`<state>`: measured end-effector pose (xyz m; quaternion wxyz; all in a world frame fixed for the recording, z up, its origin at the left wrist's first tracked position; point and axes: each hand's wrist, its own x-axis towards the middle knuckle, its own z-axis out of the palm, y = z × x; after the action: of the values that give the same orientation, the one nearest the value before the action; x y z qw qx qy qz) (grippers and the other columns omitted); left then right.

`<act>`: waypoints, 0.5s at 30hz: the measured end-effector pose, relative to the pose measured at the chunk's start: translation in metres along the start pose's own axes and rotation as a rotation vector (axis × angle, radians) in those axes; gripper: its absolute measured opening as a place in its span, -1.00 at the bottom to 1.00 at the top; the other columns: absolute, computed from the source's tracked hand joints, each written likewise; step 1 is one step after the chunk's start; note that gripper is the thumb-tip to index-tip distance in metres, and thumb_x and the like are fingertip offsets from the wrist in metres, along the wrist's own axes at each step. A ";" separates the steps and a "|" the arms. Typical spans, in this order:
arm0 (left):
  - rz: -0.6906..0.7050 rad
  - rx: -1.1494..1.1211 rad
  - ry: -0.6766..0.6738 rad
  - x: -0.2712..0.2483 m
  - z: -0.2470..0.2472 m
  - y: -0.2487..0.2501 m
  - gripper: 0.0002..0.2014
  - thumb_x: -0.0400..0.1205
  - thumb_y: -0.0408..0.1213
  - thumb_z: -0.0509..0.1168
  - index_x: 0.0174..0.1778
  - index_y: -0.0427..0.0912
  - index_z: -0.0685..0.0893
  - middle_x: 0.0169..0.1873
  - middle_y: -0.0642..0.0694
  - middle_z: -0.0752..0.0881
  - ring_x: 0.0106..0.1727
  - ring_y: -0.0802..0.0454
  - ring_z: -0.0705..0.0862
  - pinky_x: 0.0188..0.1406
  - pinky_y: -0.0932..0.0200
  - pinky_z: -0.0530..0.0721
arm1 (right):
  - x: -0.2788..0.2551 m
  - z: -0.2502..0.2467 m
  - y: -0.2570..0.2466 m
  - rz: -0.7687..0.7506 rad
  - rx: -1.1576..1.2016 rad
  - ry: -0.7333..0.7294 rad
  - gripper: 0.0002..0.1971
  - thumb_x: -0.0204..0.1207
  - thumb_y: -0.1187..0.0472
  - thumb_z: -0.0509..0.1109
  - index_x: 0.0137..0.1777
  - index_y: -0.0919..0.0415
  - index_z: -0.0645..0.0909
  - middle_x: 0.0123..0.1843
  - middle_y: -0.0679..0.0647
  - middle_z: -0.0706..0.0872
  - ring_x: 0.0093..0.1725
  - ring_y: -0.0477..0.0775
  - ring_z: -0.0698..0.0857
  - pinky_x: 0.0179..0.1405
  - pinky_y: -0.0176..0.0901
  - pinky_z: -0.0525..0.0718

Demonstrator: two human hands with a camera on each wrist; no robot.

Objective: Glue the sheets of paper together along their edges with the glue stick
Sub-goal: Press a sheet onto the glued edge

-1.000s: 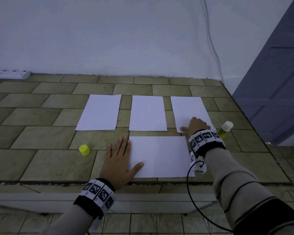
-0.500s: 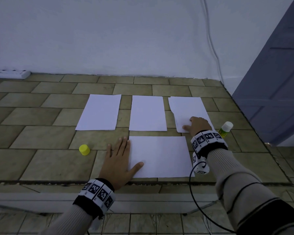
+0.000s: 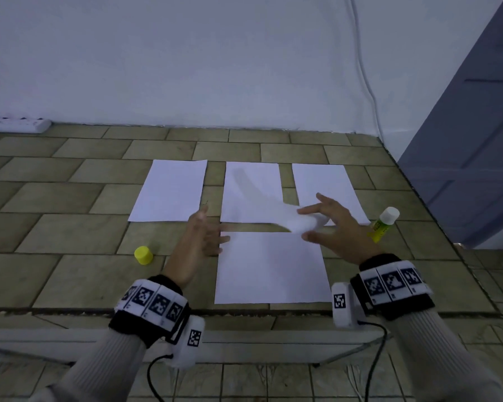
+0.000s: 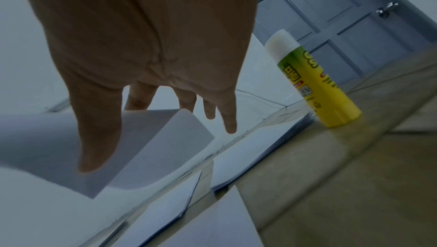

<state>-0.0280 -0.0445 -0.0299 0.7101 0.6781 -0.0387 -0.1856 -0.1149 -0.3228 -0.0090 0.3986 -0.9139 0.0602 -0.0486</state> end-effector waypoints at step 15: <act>-0.001 0.162 -0.034 0.004 0.001 -0.016 -0.50 0.61 -0.52 0.36 0.35 -0.02 0.36 -0.02 0.01 0.76 -0.07 0.15 0.78 -0.18 0.25 0.77 | -0.027 -0.009 0.010 0.108 0.354 -0.179 -0.35 0.37 0.51 0.50 0.30 -0.16 0.49 0.38 0.08 0.53 0.04 -0.02 0.72 0.03 -0.06 0.74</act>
<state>-0.0282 -0.0472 -0.0462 0.6519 0.7303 -0.0651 -0.1938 -0.1440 -0.3317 -0.0117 0.5588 -0.8257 0.0638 0.0444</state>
